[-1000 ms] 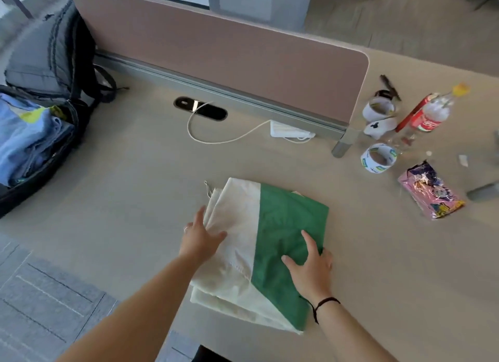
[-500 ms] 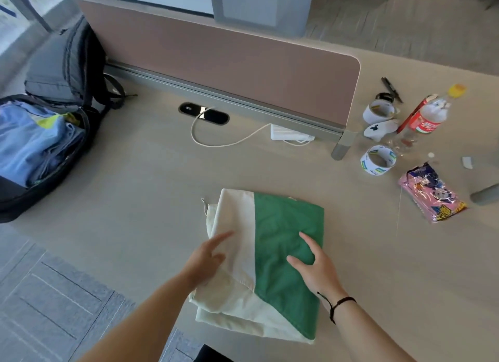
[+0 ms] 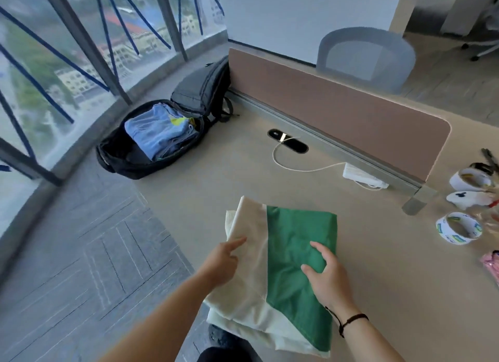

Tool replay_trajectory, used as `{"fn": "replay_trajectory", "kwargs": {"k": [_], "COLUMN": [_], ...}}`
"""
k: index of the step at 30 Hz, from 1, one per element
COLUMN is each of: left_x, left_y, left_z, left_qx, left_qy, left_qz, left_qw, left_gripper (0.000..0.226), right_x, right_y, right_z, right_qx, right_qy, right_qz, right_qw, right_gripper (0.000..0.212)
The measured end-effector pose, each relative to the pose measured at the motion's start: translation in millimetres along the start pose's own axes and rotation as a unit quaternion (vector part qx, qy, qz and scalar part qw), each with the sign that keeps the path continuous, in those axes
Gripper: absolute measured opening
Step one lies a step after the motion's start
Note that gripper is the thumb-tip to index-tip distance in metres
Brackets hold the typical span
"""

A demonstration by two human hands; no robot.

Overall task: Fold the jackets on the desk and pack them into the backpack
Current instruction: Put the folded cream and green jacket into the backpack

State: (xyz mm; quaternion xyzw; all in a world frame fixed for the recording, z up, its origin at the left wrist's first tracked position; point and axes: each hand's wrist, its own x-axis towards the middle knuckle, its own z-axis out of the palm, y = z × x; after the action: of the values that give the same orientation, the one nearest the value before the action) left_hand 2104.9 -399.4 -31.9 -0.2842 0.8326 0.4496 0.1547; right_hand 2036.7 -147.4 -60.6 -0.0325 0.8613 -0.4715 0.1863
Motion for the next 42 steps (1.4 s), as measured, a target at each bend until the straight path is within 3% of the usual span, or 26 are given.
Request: {"fn": "replay_trajectory", "kwargs": {"k": [5,11,20,26,35,42], "left_x": [-6,16,94,135,240,342], "left_y": [-6,-25,-79,-76,-63,-48], "left_z": [-65,-145,-310,-411,-508,-575], "left_qx": [-0.048,-0.051,-0.015,0.032,0.068,0.086], "left_qy": [0.052,0.096,0.085,0.088,0.077,0.063], "left_qz": [-0.001,0.000,0.010,0.061,0.085,0.049], "left_qw": [0.998,0.994,0.996,0.994,0.991,0.993], "left_gripper": [0.071,0.076,0.082,0.077,0.079,0.077], "right_x": [21,57,109,139,245,347], "right_y": [-66,-136,-264,-340,-412,-445], "right_z": [31,96,228,283,347,406], "right_qx": [-0.033,-0.058,-0.077,-0.066,-0.053,-0.021], "right_qy": [-0.015,-0.034,-0.029,0.005,0.041,0.037], "right_qz": [-0.067,-0.085,-0.098,-0.103,-0.115,-0.081], "right_qw": [0.997,0.994,0.992,0.992,0.991,0.996], "right_gripper": [0.055,0.054,0.053,0.052,0.047,0.046]}}
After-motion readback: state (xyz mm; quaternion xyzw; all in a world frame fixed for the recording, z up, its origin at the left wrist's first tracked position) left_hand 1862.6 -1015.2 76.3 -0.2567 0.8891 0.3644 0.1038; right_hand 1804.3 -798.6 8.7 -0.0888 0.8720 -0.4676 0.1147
